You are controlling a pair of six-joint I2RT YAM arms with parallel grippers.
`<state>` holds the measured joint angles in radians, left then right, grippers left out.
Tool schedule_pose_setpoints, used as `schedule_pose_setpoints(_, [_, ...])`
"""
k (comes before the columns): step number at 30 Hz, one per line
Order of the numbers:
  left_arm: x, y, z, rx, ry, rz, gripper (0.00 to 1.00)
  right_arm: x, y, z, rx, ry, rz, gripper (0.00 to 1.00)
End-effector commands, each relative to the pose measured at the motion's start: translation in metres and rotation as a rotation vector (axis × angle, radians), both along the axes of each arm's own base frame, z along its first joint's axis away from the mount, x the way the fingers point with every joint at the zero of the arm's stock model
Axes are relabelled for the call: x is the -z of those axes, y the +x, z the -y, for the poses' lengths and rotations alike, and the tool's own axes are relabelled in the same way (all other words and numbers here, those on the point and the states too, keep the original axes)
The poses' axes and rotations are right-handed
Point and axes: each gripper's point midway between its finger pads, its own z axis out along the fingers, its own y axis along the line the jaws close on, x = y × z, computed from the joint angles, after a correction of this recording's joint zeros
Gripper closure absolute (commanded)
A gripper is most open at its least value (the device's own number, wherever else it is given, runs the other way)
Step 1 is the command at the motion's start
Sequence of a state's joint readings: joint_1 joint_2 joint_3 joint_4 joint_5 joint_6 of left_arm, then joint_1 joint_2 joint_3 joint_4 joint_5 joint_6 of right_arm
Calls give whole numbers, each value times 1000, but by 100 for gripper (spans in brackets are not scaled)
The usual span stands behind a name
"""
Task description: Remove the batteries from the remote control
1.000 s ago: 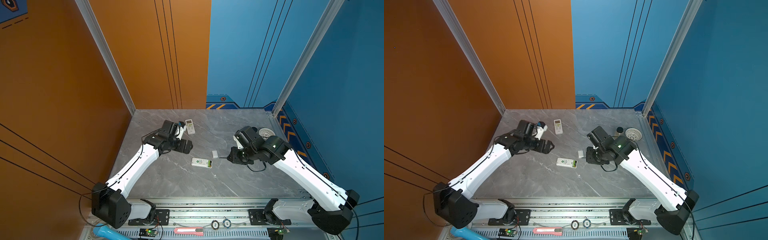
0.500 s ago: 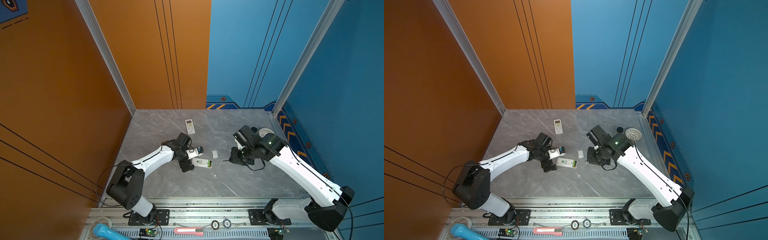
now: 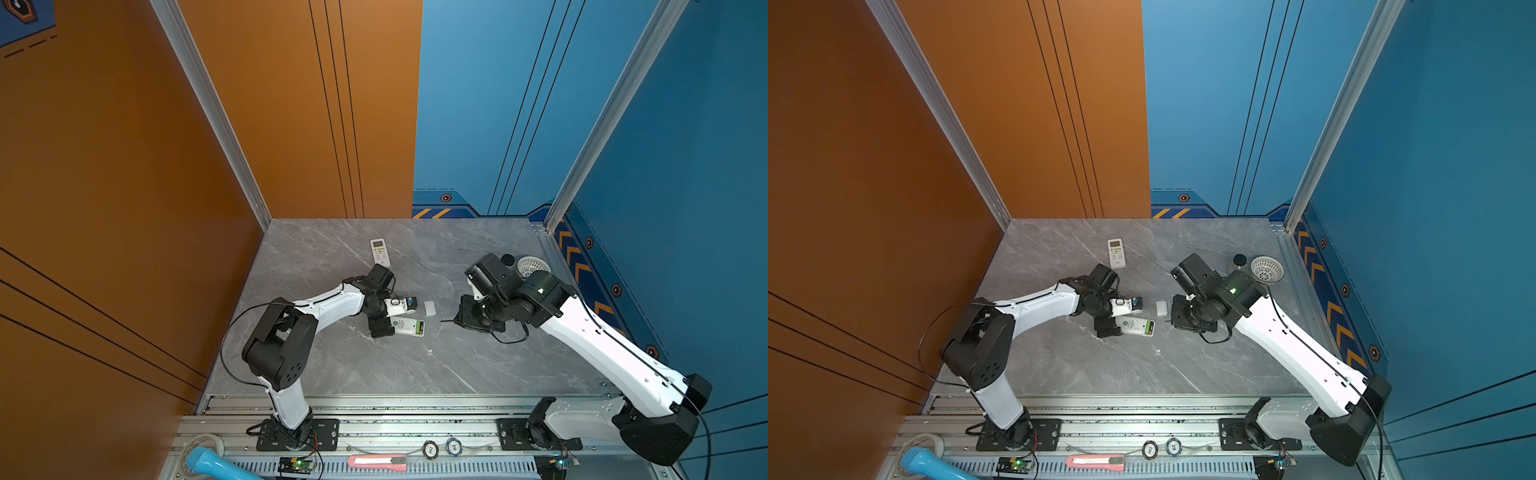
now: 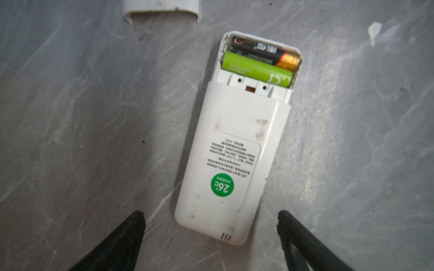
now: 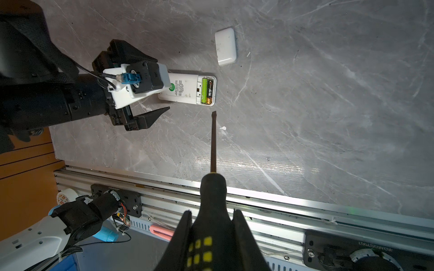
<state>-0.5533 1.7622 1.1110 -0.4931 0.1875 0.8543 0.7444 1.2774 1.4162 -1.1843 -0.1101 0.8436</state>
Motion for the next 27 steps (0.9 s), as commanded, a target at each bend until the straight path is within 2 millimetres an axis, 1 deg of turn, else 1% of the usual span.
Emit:
schedule_pose_setpoints(1, [7,-10,5,43,2,-33,12,-3,-2,3,36,22,21,100])
schedule_pose_setpoints(2, [8,-10,6,46,6,-30,18,-2,-3,2,39,25,20,100])
schedule_pose_setpoints(4, [9,-10,10,42,5,-25,25,5,-5,2,46,16,4,100])
schedule_pose_setpoints(6, [10,-13,13,35,4,-17,34,12,-6,2,55,-4,-3,100])
schedule_pose_setpoints(9, [14,-12,12,3,28,18,48,21,-3,-3,64,-12,-9,100])
schedule_pose_setpoints(10, [15,-14,11,0,39,20,50,26,-2,-4,69,-16,-13,100])
schedule_pose_setpoints(13, [17,-19,8,-9,38,25,52,35,2,-8,74,-24,-22,100])
schedule_pose_setpoints(14, [22,-24,4,-10,45,15,52,38,3,-9,75,-31,-23,100])
schedule_pose_setpoints(17, [21,-29,0,-12,40,28,55,41,6,-15,73,-31,-23,100])
schedule_pose_setpoints(19, [18,-31,0,-14,24,34,54,45,6,-21,64,-25,-28,100])
schedule_pose_setpoints(20, [18,-33,0,-19,20,31,51,49,7,-25,60,-27,-32,100])
schedule_pose_setpoints(21, [19,-34,-1,-23,20,26,42,52,7,-28,54,-32,-37,100])
schedule_pose_setpoints(22, [20,-35,-1,-26,20,22,37,54,8,-31,50,-33,-41,100])
schedule_pose_setpoints(25, [22,-38,-1,-20,14,20,35,58,12,-38,41,-41,-45,100])
schedule_pose_setpoints(27, [22,-37,-2,-20,17,24,37,58,14,-40,41,-44,-44,100])
